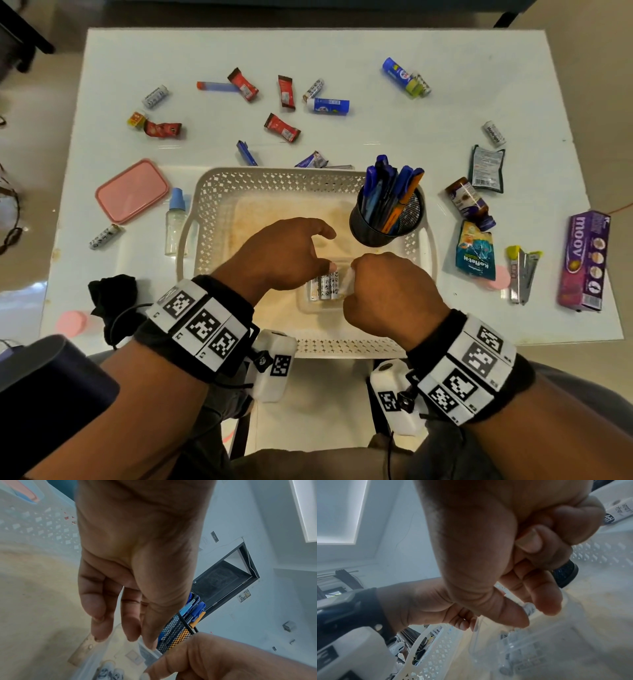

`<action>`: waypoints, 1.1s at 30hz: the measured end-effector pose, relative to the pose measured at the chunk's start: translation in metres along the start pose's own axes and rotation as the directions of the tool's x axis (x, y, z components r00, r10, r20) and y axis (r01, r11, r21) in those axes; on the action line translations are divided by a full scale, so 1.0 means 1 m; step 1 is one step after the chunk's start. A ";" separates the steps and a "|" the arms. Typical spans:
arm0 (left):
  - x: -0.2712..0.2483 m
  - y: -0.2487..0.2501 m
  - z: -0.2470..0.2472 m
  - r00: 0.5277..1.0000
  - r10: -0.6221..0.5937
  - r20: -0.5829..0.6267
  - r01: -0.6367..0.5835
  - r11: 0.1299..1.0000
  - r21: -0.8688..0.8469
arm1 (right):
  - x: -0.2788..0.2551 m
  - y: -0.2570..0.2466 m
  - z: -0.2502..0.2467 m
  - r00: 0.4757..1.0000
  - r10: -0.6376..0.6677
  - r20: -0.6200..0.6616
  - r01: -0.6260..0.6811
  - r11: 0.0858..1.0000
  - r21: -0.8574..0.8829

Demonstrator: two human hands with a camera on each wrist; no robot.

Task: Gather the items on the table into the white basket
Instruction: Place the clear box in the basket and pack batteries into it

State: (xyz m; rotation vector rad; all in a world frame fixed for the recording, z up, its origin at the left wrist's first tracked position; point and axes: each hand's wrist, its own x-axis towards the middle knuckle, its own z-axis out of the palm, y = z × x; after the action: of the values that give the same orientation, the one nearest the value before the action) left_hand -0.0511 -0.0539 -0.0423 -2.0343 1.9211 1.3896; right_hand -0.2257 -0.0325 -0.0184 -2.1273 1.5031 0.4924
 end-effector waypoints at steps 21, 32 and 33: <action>0.004 -0.006 0.001 1.000 0.028 0.005 -0.027 0.998 -0.052 | 0.008 0.001 0.009 0.996 -0.088 -0.009 0.089 0.985 0.145; -0.011 0.008 -0.013 0.997 0.012 -0.078 -0.023 0.989 -0.145 | 0.001 -0.001 -0.021 0.989 -0.140 -0.055 0.148 0.970 0.195; -0.014 0.011 -0.020 0.993 -0.002 -0.119 -0.023 0.979 -0.203 | -0.002 0.001 -0.033 0.986 -0.152 -0.063 0.163 0.955 0.248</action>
State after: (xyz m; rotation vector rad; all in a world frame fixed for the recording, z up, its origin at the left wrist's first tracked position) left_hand -0.0464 -0.0567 -0.0169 -2.2476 1.9067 1.5620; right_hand -0.2273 -0.0503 0.0099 -2.0449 1.3261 0.1867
